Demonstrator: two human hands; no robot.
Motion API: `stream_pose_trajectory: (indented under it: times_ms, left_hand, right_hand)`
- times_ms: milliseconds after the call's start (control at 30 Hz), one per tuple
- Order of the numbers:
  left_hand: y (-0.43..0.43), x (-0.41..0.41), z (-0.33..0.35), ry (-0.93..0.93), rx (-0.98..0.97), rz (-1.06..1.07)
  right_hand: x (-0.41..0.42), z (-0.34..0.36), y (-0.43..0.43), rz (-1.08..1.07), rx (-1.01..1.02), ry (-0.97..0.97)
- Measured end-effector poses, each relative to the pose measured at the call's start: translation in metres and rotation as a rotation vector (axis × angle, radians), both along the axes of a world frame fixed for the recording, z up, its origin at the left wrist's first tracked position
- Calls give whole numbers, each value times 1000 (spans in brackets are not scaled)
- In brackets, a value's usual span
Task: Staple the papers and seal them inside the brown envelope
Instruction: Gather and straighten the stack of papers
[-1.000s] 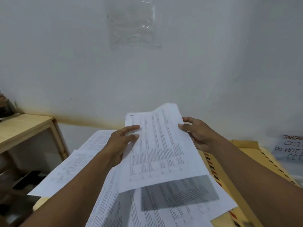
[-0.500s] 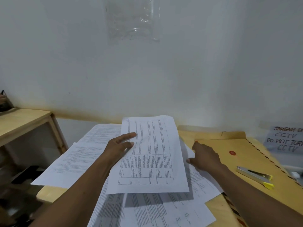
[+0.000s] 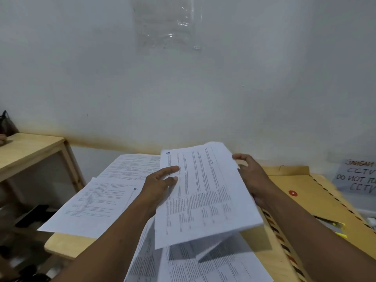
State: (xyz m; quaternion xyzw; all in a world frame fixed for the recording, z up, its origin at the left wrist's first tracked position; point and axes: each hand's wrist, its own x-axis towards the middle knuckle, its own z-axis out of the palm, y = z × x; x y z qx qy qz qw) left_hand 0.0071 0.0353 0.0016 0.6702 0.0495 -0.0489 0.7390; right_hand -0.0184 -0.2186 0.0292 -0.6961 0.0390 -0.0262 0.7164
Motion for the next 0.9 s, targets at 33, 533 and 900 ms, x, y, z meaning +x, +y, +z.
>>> stream_pose_trajectory:
  times_ms: [33, 533, 900]
  left_hand:
    - [-2, 1, 2, 2, 7, 21]
    - [0, -2, 10, -40, -201, 90]
    - [68, -1, 4, 18, -67, 91]
  right_hand:
    - [-2, 10, 1, 7, 44, -20]
    - [6, 30, 17, 39, -51, -67]
    - [19, -15, 47, 128, -149, -4]
